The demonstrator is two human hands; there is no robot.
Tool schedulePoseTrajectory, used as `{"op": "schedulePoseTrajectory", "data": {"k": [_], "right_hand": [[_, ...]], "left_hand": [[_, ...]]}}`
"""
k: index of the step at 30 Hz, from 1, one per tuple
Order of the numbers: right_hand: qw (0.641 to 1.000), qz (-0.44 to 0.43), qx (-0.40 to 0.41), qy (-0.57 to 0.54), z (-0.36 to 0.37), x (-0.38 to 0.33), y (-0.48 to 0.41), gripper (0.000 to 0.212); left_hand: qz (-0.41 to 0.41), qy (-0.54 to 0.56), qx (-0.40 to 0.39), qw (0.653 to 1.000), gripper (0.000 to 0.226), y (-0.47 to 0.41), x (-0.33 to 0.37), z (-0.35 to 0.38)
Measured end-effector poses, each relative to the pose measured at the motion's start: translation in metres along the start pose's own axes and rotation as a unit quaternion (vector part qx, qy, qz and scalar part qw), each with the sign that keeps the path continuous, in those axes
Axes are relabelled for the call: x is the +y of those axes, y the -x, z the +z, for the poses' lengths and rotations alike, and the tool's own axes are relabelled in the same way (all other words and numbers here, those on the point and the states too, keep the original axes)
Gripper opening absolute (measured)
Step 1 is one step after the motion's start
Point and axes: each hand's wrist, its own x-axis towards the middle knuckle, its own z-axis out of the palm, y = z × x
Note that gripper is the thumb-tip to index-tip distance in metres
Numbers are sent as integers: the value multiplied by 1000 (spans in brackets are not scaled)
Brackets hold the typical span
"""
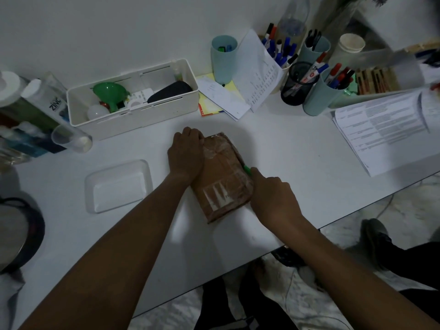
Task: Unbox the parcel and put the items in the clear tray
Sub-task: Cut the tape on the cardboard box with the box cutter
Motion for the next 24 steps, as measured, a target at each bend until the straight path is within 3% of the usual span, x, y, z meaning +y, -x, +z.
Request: {"op": "schedulePoseTrajectory", "data": {"k": [7,16,21,24], "right_hand": [[999,-3,38,-3,-1,23,27,56],[999,23,30,-30,3,30,27,49],[996,37,-6,-80,5,32,23,46],[995,31,14,-95,3,39,12,44]], "left_hand": [[-27,-4,-6,1000,15,-8,3,-3],[-46,-35,-33,998,18,-12,8,-10],[-103,-24,-40,994,20,-8,14,-16],[-148,-40,-36,987,21,1,17,-23]]}}
